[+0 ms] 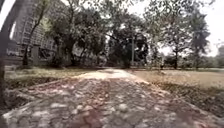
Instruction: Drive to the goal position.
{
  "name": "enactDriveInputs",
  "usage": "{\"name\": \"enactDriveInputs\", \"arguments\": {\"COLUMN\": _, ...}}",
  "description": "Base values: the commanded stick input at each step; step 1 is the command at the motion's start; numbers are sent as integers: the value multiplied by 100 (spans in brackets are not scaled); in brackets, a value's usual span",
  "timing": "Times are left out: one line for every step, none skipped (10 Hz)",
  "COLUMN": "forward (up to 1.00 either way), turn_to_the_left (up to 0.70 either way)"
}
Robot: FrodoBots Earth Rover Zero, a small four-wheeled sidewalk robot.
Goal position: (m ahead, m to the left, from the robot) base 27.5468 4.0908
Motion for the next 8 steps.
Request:
{"name": "enactDriveInputs", "arguments": {"forward": 70, "turn_to_the_left": 0}}
{"name": "enactDriveInputs", "arguments": {"forward": 70, "turn_to_the_left": 0}}
{"name": "enactDriveInputs", "arguments": {"forward": 70, "turn_to_the_left": 0}}
{"name": "enactDriveInputs", "arguments": {"forward": 70, "turn_to_the_left": 0}}
{"name": "enactDriveInputs", "arguments": {"forward": 70, "turn_to_the_left": 0}}
{"name": "enactDriveInputs", "arguments": {"forward": 70, "turn_to_the_left": 16}}
{"name": "enactDriveInputs", "arguments": {"forward": 70, "turn_to_the_left": 33}}
{"name": "enactDriveInputs", "arguments": {"forward": 70, "turn_to_the_left": 15}}
